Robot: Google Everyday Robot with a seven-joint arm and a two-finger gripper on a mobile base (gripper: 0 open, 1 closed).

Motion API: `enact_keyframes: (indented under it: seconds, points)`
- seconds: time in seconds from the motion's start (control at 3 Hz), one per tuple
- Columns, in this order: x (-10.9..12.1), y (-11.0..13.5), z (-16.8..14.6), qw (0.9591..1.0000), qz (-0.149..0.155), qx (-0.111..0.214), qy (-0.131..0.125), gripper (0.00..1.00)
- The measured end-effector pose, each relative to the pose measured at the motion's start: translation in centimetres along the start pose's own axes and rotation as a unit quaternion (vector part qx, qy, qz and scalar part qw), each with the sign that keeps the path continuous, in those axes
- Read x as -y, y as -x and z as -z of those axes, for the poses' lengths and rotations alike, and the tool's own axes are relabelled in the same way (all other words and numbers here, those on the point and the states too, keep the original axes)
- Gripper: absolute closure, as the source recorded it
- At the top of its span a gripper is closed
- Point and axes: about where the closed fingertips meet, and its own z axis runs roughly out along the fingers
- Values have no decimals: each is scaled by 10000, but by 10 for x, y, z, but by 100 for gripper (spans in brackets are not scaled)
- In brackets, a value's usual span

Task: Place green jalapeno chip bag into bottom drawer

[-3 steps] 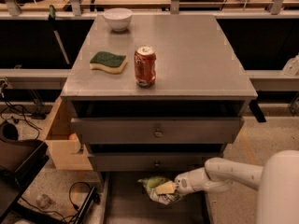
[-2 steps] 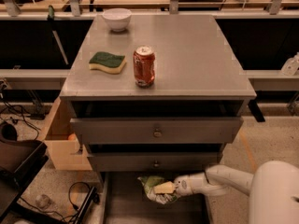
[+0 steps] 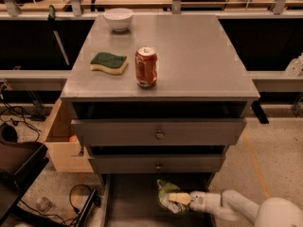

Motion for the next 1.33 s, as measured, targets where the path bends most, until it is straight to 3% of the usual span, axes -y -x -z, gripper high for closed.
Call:
enact_keyframes:
  seconds: [0.33,1.33]
  points:
    - [1,-5,-1,9999,-40,-6,123,82]
    - [0,-6,-8,9998,-52,-47,163,13]
